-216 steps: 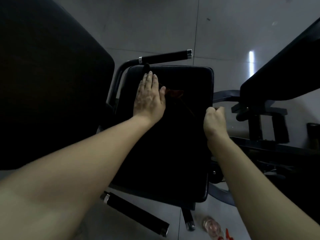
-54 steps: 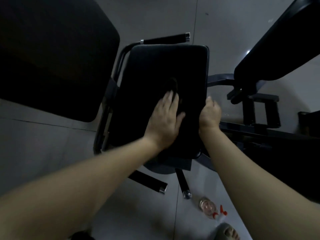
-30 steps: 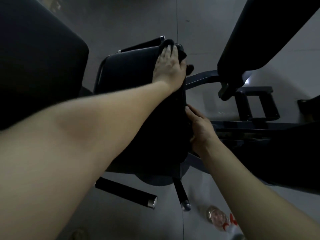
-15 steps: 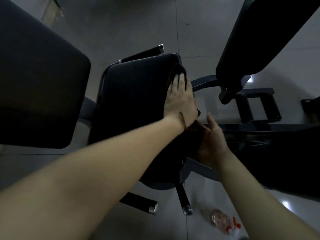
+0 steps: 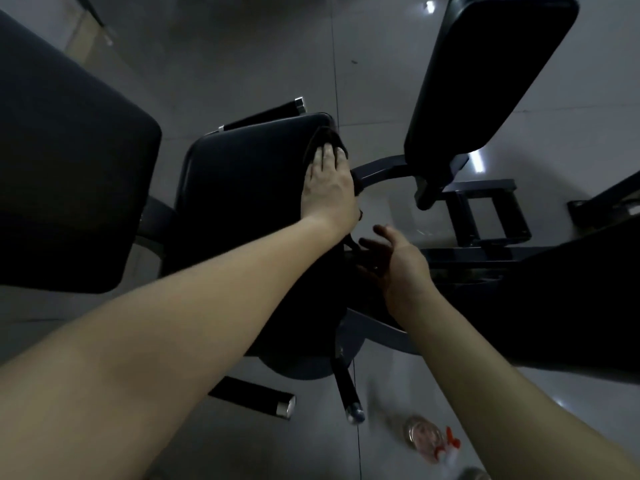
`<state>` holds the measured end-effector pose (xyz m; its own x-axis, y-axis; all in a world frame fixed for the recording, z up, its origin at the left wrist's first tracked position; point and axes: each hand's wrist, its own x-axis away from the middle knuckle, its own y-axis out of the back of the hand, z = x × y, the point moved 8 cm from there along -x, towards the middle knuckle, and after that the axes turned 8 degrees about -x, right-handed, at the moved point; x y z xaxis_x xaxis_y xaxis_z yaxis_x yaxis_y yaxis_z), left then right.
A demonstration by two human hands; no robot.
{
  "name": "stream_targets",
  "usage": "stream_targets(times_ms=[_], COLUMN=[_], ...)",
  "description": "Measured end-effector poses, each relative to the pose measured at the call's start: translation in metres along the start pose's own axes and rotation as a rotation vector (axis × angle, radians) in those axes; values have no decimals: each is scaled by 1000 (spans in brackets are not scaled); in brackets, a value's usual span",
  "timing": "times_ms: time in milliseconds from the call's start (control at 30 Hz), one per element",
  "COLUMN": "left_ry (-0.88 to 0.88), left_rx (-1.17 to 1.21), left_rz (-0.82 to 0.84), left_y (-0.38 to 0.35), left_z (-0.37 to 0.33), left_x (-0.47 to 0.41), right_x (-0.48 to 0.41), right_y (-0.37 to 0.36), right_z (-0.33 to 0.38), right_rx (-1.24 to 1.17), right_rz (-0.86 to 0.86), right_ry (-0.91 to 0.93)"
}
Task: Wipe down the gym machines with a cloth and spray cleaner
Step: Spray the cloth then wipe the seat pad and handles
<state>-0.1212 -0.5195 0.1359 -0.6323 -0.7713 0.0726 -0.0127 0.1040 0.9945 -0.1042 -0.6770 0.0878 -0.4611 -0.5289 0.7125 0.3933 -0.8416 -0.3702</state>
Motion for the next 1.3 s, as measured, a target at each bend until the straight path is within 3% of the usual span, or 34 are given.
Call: stream_targets(times_ms=[167, 300, 433, 600, 700, 800, 867, 933, 1067, 1167, 1300], left_ry=[-55, -161, -175, 7, 61, 81, 51, 79, 169, 121, 100], left_rx=[228, 195, 30, 143, 447, 1135, 1261, 1176, 640, 301, 193], left_rz=[1, 58, 121, 133, 152, 237, 228, 116, -300, -214, -188], left_y=[-8, -22, -19, -10, -7, 9, 22, 27, 27, 2, -13], left_z=[22, 40, 55, 52, 60, 72, 81, 96, 133, 129, 125], left_x=[102, 194, 145, 64, 69, 78, 83, 80, 51, 35, 36], right_x=[10, 24, 42, 51, 57, 64, 53, 32, -1, 3, 39], right_y=[-22, -42, -39, -40, -50, -61, -69, -83, -103, -97, -60], right_z=[9, -14, -27, -3, 4, -9, -10, -4, 7, 2, -23], right_rx=[183, 350, 508, 695, 839, 979, 1020, 1069, 1120, 1074, 946], right_rz=[48, 117, 140, 102, 134, 180, 125, 35, -110, -98, -49], right_ry=[211, 264, 377, 645, 748, 847, 836, 779, 739, 800, 739])
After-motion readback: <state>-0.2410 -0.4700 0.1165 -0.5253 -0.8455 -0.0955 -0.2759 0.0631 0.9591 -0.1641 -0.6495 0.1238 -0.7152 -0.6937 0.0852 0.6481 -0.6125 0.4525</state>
